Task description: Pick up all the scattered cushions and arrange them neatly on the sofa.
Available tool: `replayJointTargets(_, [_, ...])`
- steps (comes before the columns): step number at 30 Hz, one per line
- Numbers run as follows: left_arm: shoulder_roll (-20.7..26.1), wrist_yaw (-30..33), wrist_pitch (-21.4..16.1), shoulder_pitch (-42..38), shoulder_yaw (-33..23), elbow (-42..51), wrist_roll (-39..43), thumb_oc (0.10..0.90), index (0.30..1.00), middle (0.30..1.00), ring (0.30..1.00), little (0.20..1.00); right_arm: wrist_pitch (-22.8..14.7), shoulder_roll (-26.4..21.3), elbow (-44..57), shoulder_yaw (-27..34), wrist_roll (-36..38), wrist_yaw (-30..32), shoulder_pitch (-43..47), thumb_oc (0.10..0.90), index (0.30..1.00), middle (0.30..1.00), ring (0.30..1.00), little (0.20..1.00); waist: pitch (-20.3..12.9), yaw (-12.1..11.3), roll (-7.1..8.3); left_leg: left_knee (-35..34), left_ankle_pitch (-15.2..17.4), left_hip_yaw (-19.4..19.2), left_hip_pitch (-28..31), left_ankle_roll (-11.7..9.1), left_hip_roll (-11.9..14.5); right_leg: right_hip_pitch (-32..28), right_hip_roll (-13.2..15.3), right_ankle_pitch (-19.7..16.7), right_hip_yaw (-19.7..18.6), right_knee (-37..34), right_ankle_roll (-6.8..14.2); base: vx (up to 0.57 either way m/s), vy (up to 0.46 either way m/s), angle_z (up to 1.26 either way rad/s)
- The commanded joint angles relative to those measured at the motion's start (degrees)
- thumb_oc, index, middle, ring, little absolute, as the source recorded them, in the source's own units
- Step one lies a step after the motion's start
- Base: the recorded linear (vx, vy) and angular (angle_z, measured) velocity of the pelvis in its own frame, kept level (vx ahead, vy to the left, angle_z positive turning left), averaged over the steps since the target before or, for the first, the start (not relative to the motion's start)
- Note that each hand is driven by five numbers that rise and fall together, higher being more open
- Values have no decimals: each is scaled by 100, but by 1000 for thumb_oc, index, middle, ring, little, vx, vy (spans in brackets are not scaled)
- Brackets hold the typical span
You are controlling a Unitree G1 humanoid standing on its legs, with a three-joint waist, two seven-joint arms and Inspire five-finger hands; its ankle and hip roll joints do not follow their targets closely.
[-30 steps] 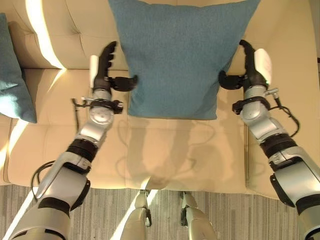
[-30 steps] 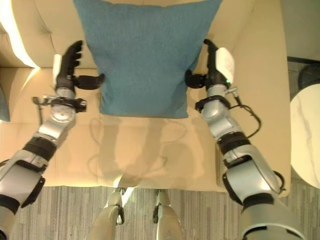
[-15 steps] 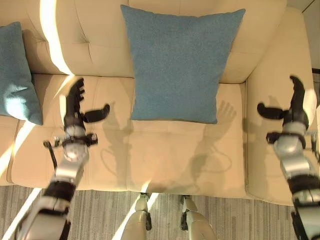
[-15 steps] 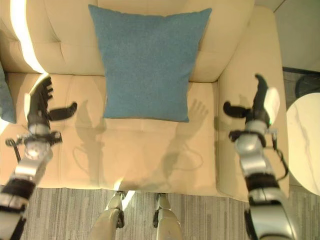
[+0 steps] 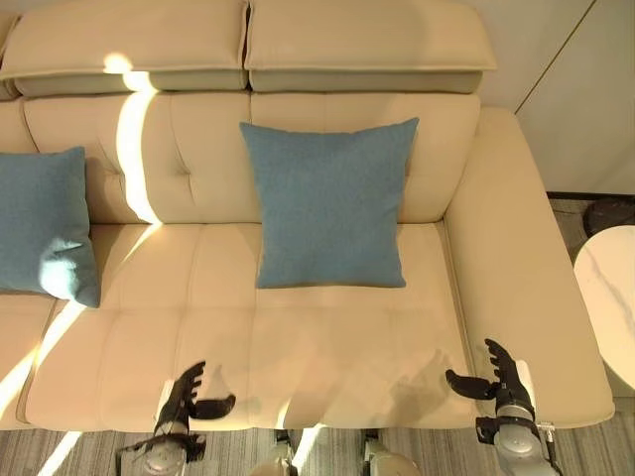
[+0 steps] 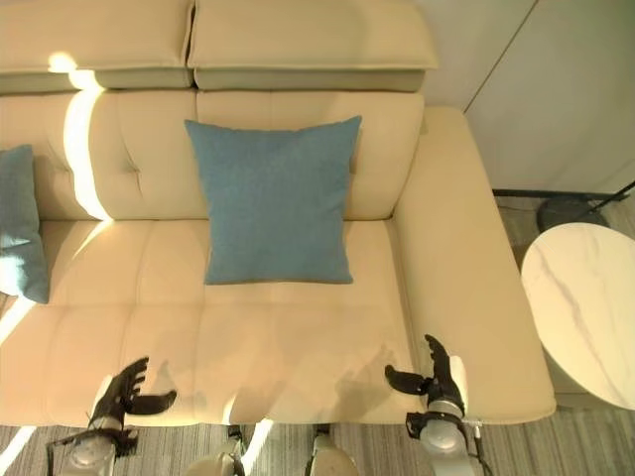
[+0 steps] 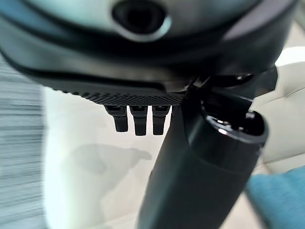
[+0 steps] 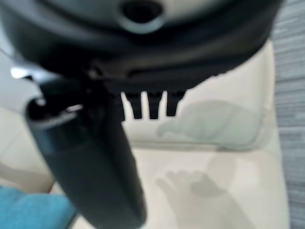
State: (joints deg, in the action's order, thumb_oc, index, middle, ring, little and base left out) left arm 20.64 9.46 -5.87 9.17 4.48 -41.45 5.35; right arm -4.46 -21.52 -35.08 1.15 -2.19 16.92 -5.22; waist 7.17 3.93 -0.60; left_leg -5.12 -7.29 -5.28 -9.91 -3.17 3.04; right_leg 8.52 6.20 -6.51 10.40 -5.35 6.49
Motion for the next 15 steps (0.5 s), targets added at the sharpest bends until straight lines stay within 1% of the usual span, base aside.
replayJointTargets(1, [127,66,-255,-333,-67,-321,-314,800,900,900,900,900,-355,-217,-39,-56,-148,-33,154,800,900,900,900,900,-455,-64,149,12,524,-271,274,-188,38,-45,-23,454,97,35,230,6,-49,1])
replayJointTargets(2, [37,73,-202,-336,-45,-742,-396,800,900,900,900,900,-353,-142,-324,-183,-107,-124,106,800,900,900,900,900,-477,-59,165,12,546,-278,404,-189,58,-177,-59,500,85,35,202,2,-32,1])
replayJointTargets(3, [35,75,-209,-342,-45,-753,-396,800,900,900,900,900,-358,-143,-332,-185,-105,-123,113,800,900,900,900,900,-467,-59,164,12,548,-279,415,-190,59,-187,-60,502,84,35,201,1,-68,1])
replayJointTargets(4, [-41,108,-170,-367,-9,-1133,-469,800,900,900,900,900,-358,-91,-631,-312,-67,-191,100,800,900,900,900,900,-496,-61,181,12,566,-282,514,-200,93,-286,-95,539,70,35,186,-3,-56,-2])
replayJointTargets(7, [-123,138,-132,-403,7,-1705,-557,800,900,900,900,900,-329,-23,-1140,-543,-46,-310,107,800,900,900,900,900,-511,-94,201,12,583,-304,664,-226,150,-434,-159,615,51,35,152,1,-65,-6])
replayJointTargets(8, [-124,139,-136,-407,6,-1711,-557,800,900,900,900,900,-334,-23,-1147,-545,-45,-309,112,800,900,900,900,900,-505,-95,201,12,584,-307,669,-227,151,-439,-160,616,49,35,152,-25,-91,-10])
replayJointTargets(9, [-155,168,-112,-437,4,-1992,-568,800,900,900,900,900,-342,12,-1383,-602,53,-345,155,800,900,900,900,900,-510,-111,213,12,568,-306,710,-247,192,-477,-208,656,22,35,135,-37,-89,-8])
replayJointTargets(13, [-175,171,-111,-493,24,-2207,-615,800,900,900,900,900,-348,57,-1731,-722,89,-390,180,800,900,900,900,900,-462,-125,208,54,521,-280,687,-281,265,-469,-271,720,-3,35,98,-75,-83,-1])
replayJointTargets(15, [-186,217,-115,-587,114,-2221,-620,800,900,900,900,900,-334,36,-1998,-812,91,-324,292,800,900,900,900,900,-347,-158,235,425,512,-209,452,-303,316,-464,-271,755,-1,35,60,-143,-57,4])
